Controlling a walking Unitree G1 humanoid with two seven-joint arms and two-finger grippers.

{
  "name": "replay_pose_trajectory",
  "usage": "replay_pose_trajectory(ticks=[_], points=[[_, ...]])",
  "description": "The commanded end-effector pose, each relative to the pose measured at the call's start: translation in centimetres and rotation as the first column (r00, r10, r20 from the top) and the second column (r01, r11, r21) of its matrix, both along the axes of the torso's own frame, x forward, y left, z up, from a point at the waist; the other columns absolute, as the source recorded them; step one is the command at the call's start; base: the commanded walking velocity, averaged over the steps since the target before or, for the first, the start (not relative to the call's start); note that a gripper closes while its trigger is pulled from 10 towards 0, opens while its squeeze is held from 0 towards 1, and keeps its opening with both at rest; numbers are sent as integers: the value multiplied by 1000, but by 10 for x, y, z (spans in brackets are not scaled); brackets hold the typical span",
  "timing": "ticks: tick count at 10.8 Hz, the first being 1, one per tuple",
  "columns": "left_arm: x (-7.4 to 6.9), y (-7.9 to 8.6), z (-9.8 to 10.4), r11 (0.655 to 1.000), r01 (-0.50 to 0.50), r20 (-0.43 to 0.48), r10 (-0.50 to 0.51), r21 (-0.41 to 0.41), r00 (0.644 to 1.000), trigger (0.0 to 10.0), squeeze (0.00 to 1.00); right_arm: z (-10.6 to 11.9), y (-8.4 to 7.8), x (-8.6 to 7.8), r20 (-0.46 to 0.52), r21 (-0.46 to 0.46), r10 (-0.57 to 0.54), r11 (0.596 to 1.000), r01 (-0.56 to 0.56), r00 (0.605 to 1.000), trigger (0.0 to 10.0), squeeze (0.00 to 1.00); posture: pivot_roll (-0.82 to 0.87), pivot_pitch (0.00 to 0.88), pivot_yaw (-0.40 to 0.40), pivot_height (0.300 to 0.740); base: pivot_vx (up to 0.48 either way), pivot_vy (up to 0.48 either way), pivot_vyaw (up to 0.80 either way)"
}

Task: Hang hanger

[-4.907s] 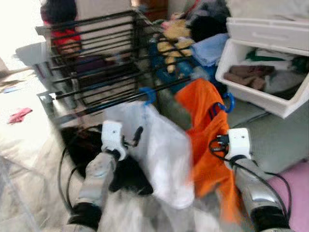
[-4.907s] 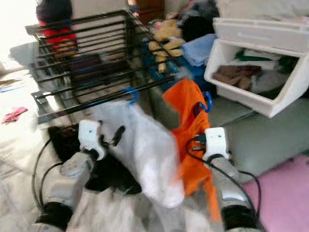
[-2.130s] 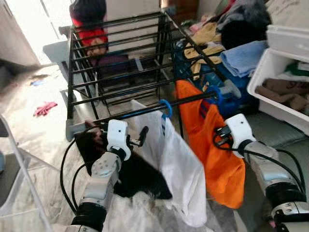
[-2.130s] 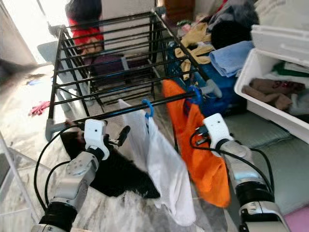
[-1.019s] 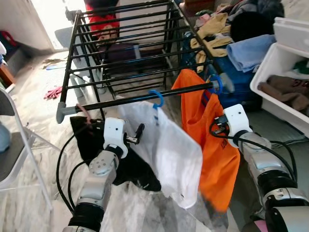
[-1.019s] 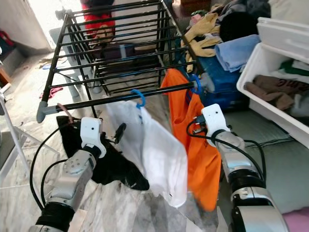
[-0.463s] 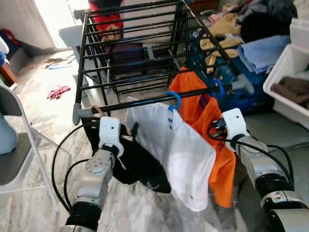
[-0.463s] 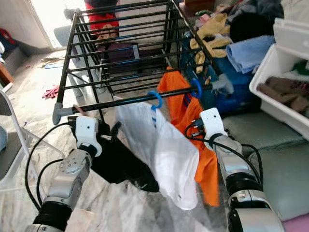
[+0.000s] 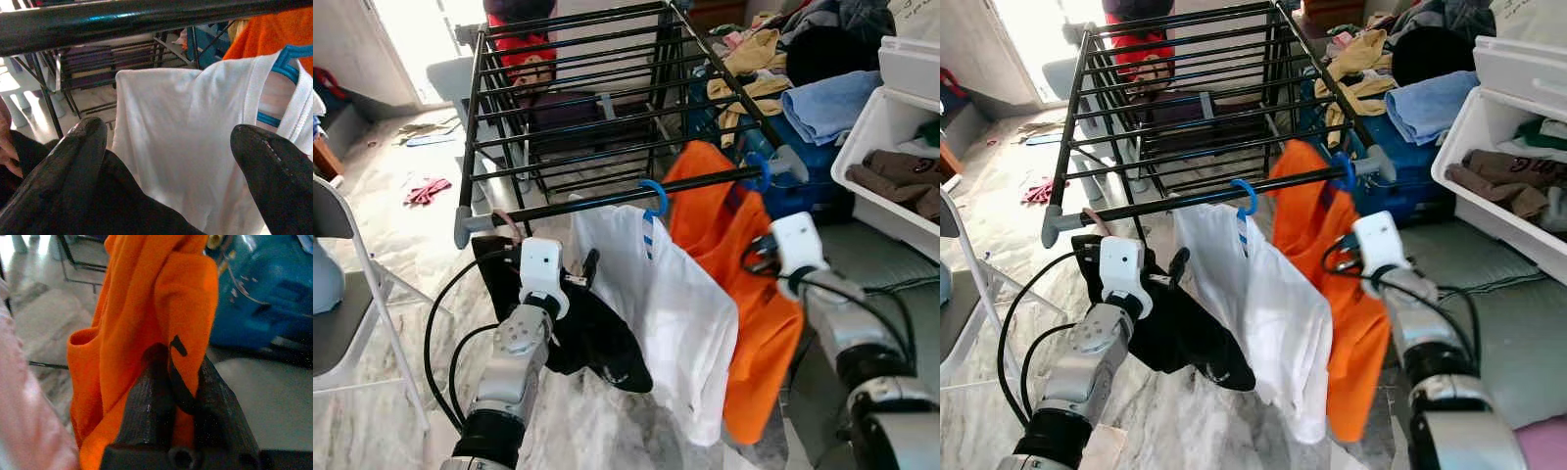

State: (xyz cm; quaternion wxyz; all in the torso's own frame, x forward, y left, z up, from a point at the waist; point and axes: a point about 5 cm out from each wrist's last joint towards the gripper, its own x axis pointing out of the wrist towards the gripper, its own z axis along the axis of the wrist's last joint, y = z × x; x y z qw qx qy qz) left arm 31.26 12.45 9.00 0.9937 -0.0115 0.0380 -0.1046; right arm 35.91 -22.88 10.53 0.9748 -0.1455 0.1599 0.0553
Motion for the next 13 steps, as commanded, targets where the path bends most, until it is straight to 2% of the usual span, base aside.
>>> replay_pose_trajectory(ticks=[1, 3, 5, 8, 11, 12, 13], points=[[-1, 5, 1, 1000, -6, -1, 6, 8, 1000, 10000, 0, 19, -3, 10, 49, 10, -34, 999, 33, 998, 10000, 0, -167, 0, 59, 740, 0, 0, 0], [0, 5, 0, 1000, 0, -14, 0, 5, 1000, 10000, 0, 24, -5, 17, -14, 13, -49, 999, 49, 999, 10000, 0, -168, 0, 60, 740, 0, 0, 0], [-2, 2, -1, 1000, 7, -18, -7, 2, 1000, 10000, 0, 22, 4, 21, -80, 72, -30, 997, 36, 996, 10000, 0, -164, 0, 52, 740, 0, 0, 0], [-5, 4, -4, 1000, 9, -35, -9, 0, 999, 10000, 0, -8, 13, 9, -230, 183, 19, 983, 24, 973, 10000, 0, -149, 0, 39, 740, 0, 0, 0], [-7, 6, -4, 1000, 17, -47, -17, 9, 999, 10000, 0, -16, 15, 5, -269, 208, 35, 978, 22, 963, 10000, 0, -127, 0, 33, 740, 0, 0, 0], [-9, 8, -4, 1000, 20, -50, -19, 12, 999, 10000, 0, -17, 16, 4, -266, 227, 34, 973, 28, 963, 10000, 918, -122, 0, 36, 740, 0, 0, 0], [-10, 8, -5, 1000, 22, -53, -21, 13, 998, 10000, 0, -16, 13, 4, -244, 215, 11, 976, 43, 970, 10000, 1000, -118, 0, 38, 740, 0, 0, 0]])
